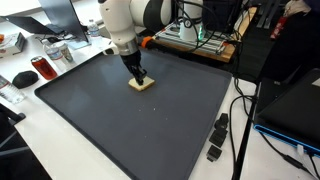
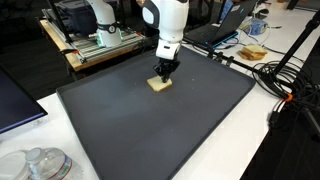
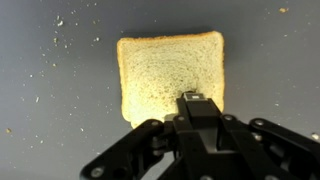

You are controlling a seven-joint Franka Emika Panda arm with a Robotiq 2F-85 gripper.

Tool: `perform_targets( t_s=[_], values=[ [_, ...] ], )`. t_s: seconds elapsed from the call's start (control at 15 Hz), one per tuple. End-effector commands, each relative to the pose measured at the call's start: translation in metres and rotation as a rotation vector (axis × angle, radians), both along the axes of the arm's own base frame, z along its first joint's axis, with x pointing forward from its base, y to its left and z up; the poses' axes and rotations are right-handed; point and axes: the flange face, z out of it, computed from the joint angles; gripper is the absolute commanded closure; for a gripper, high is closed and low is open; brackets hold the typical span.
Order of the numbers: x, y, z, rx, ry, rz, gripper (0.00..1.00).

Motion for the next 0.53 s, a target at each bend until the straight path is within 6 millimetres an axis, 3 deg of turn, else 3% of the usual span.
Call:
perform_targets(
  t_s=[0.0,0.47],
  values=[
    [-0.011,-0.002,0.023,0.030,-0.011,-0.038,0.95],
    [-0.017,-0.001,0.038,0.021,-0.014,-0.078,0.95]
  ],
)
